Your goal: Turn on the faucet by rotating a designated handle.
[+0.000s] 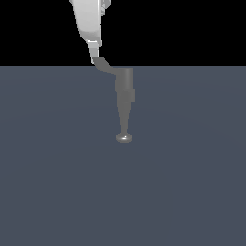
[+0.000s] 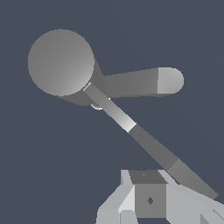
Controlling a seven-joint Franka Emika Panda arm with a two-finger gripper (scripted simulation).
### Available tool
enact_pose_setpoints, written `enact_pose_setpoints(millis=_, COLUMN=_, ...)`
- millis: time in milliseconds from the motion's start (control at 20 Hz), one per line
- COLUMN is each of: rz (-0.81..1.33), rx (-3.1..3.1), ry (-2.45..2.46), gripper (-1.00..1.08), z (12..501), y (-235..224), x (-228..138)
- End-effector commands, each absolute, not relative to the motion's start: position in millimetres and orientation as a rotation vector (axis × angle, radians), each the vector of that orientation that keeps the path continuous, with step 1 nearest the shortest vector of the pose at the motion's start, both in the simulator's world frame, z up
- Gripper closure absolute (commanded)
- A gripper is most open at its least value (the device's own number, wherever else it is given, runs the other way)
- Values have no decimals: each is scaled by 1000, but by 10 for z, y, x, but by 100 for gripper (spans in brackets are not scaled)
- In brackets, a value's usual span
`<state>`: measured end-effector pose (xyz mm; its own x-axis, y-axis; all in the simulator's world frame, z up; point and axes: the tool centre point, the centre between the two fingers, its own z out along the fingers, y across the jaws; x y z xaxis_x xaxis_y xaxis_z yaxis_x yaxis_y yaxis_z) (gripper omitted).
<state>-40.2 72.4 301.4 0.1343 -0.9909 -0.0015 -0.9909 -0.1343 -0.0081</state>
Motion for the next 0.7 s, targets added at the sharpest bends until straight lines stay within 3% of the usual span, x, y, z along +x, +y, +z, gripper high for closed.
enact_pose_setpoints(millis=0, rz=-3, rx=-2350, ry=2080, gripper=108, z=3006, y=565, x=-474)
enact_pose_setpoints(millis=650, rz=-6, rx=-2358, ry=2068, gripper=108, z=3016, y=254, x=-697)
